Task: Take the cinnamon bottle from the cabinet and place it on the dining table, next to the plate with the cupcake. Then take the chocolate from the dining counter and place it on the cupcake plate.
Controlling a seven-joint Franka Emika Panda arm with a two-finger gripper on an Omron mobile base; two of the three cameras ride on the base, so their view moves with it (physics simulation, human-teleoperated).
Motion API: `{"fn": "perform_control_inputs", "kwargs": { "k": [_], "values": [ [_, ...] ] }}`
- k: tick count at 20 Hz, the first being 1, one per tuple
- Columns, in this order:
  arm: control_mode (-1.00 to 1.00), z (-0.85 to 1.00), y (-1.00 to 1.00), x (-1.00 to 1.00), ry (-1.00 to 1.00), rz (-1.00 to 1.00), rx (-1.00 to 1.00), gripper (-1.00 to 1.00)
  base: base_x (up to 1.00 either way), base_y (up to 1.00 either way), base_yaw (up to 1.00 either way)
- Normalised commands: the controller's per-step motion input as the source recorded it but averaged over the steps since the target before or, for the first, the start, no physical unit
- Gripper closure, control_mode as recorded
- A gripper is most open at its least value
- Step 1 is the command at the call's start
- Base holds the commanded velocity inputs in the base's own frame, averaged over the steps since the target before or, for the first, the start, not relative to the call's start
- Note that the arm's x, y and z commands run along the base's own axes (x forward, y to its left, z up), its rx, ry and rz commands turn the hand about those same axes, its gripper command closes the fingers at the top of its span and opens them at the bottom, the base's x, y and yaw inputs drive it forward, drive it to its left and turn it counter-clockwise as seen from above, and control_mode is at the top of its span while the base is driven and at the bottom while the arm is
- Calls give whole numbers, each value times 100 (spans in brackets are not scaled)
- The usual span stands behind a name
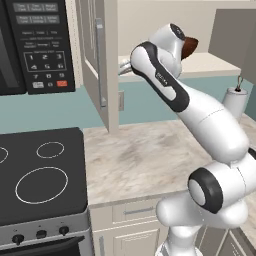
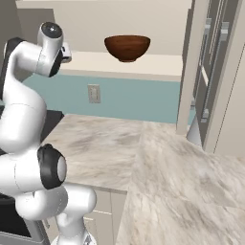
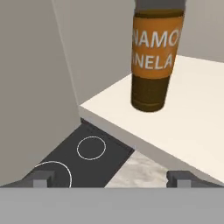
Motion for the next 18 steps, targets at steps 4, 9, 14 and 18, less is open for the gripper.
{"fn": "perform_control_inputs", "kwargs": {
  "k": [4, 9, 14, 18],
  "values": [
    [-100, -3, 20, 33, 0, -11, -3, -100, 0, 0, 0],
    [-100, 16, -9, 11, -1, 0, 0, -100, 0, 0, 0],
    [-100, 9, 2, 43, -11, 0, 0, -100, 0, 0, 0],
    [-100, 0, 9, 42, -14, 0, 0, -100, 0, 0, 0]
  ]
}}
